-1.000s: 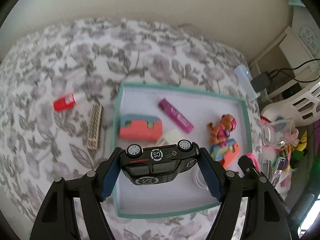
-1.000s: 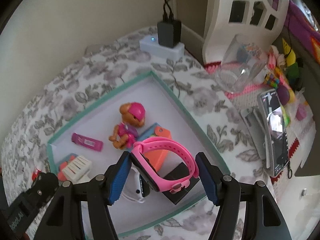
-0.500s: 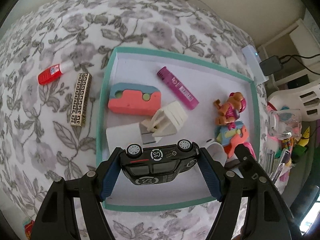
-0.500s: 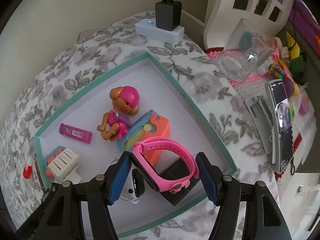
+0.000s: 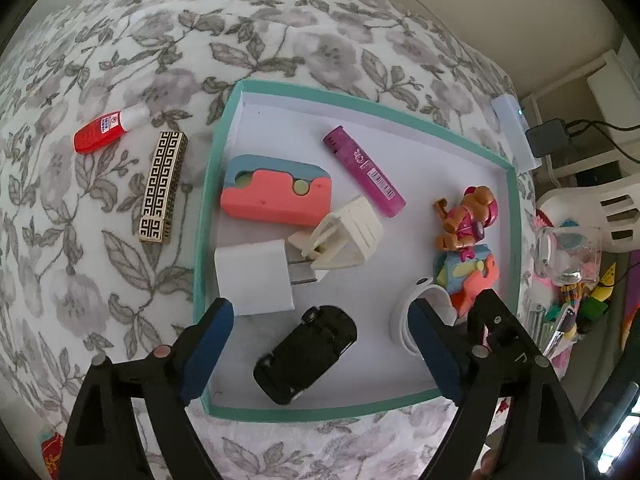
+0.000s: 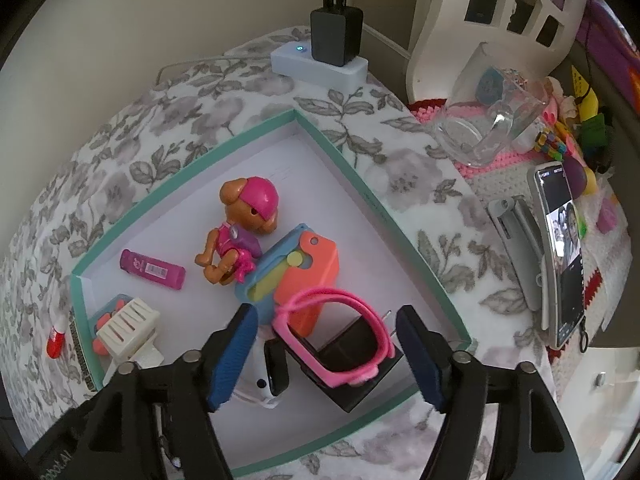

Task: Organize rigid objects
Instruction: 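Carry the car and pink band into the tray and open both grippers, then withdraw both grippers from the tray toward the red glue bottle and gold bracelet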

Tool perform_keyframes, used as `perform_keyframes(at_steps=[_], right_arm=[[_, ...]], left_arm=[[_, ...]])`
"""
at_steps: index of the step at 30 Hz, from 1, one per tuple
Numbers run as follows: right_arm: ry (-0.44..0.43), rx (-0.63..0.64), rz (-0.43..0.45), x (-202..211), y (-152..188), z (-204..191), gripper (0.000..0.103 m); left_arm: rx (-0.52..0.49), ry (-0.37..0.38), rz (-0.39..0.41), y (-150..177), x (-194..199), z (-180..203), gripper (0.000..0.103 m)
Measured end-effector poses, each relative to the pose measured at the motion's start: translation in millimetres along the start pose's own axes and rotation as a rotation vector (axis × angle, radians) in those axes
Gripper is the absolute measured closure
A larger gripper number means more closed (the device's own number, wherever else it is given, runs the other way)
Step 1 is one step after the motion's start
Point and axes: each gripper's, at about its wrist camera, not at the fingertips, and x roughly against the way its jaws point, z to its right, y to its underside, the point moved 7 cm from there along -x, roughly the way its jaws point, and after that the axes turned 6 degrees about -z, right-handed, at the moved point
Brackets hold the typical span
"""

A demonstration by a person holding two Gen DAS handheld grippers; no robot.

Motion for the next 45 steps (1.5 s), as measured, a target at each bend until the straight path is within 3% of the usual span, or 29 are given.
perform_keyframes(at_steps=[6, 14, 16, 17, 18, 25, 39, 41, 45], right_arm=[[0.004, 0.007, 0.019, 4.4, -1.1, -1.3, 0.019], [0.012, 0.010, 0.054, 12.3, -3.3, -2.1, 0.018], [0.009, 0.011, 0.060, 14.1, -3.8, -3.0, 0.011], [0.009, 0.010, 0.063, 14.6, -4.2, -2.9, 0.003], [0.010, 0.009, 0.070, 15.9, -4.6, -3.0, 0.001], [0.012, 0.028, 0.080, 18.2, -4.2, -8.7, 0.001], [-0.079, 0.159, 0.094, 26.1, 8.5, -64.9, 0.000], [-0.093, 0.194, 0.106, 29.9, 12.0, -78.4, 0.000], [-0.144, 0.264, 0.133, 41.3, 20.3, -111.5, 0.000]], left_arm=[[0.005, 0.014, 0.010, 0.1, 6.2, -1.1, 0.012], [0.017, 0.030, 0.050, -1.1, 21.8, -7.5, 0.008], [0.023, 0.030, 0.062, -2.5, 25.6, -8.4, 0.008], [0.026, 0.027, 0.071, -3.2, 27.8, -9.6, 0.008], [0.029, 0.018, 0.081, -4.1, 30.4, -11.5, 0.008], [0.066, -0.048, 0.151, -13.9, 41.6, -28.6, 0.008], [0.266, -0.198, 0.358, -50.6, 84.8, -129.8, 0.005], [0.283, -0.216, 0.368, -53.8, 87.9, -144.7, 0.000], [0.355, -0.241, 0.375, -56.4, 94.0, -179.0, 0.000]])
